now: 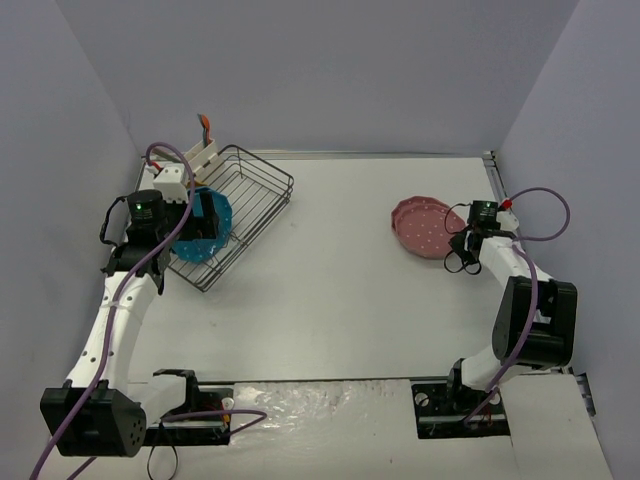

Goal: Load the plates into the dish rack

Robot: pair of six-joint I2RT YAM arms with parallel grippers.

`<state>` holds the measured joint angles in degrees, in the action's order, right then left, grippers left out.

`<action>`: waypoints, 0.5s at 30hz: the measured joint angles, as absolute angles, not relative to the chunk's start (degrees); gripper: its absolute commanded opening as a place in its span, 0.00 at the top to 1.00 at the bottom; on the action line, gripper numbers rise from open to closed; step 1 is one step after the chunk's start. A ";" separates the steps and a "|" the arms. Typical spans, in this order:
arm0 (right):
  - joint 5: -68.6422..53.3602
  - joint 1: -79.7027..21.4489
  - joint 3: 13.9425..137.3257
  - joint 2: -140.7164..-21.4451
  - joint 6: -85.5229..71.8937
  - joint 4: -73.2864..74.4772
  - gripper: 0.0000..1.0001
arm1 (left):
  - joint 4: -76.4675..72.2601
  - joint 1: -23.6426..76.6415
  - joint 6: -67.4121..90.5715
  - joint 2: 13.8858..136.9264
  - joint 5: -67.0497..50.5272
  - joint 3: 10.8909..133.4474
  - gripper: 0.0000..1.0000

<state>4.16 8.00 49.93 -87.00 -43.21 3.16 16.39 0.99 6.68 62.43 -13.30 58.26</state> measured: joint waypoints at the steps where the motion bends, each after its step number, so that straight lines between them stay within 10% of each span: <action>1: 3.99 8.10 49.76 -87.00 -43.21 3.03 0.87 | 16.39 0.99 6.68 62.49 -13.30 58.26 0.03; 15: 0.92 8.67 48.51 -86.76 -41.35 0.60 0.39 | 16.40 0.99 6.68 63.07 -13.52 58.24 0.03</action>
<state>0.92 8.67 48.51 -86.76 -41.35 0.60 16.40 0.99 6.68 63.07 -13.52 58.24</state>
